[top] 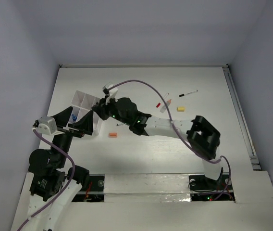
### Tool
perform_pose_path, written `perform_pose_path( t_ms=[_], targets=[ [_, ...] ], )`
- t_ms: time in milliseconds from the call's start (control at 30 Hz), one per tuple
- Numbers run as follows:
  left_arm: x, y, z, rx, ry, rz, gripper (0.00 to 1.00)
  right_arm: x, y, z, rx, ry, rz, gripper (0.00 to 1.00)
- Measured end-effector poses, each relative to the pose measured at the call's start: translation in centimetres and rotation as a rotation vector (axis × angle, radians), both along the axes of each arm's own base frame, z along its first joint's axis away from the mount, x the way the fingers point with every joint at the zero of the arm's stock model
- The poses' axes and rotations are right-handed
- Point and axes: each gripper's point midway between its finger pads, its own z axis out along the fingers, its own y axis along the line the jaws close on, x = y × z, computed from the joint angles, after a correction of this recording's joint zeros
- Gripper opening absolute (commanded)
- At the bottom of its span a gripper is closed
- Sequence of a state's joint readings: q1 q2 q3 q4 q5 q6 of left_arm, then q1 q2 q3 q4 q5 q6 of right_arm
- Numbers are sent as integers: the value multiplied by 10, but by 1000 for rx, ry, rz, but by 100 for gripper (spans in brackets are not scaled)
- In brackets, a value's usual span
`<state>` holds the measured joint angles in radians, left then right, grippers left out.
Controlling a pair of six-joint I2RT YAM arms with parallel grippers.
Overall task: Sort the stationery into containers
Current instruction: Place the stationery in the storage box, then pick up the pen from the center of the board.
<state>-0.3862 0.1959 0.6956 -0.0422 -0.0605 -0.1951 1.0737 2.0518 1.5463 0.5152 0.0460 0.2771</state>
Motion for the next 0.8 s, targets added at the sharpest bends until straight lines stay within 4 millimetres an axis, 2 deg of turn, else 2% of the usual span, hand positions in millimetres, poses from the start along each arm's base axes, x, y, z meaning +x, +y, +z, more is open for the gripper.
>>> perform_pose_path(
  t_ms=[33,100,167,233,300,333,433,467,600,800],
  targets=[
    [-1,0,0,-1,-3,0,99,-2,-15,6,-7,7,-27,6],
    [-2,0,2,-3,-8,-3,99,-4,-42,7,-45,36,-79,2],
    [-4,0,3,-6,-14,-8,99,-6,-69,-6,-101,87,-136,2],
    [-5,0,3,-7,-17,-12,99,-8,-96,-34,-188,161,-187,6],
    [-5,-1,3,-7,-16,-15,99,-11,-123,-71,-291,244,-235,22],
    [-6,-1,3,-7,-16,-18,99,-14,-137,-93,-352,293,-260,44],
    [-6,-2,3,-6,-17,-23,99,-19,-175,-140,-501,408,-328,61],
    [-6,-2,3,-6,-17,-24,99,-19,-185,-149,-532,436,-346,61],
    [-6,-3,2,-4,-14,-25,99,-10,-200,-167,-563,515,-384,71],
    [-6,-3,1,-1,-8,-26,99,6,-192,-198,-570,612,-365,72]
  ],
)
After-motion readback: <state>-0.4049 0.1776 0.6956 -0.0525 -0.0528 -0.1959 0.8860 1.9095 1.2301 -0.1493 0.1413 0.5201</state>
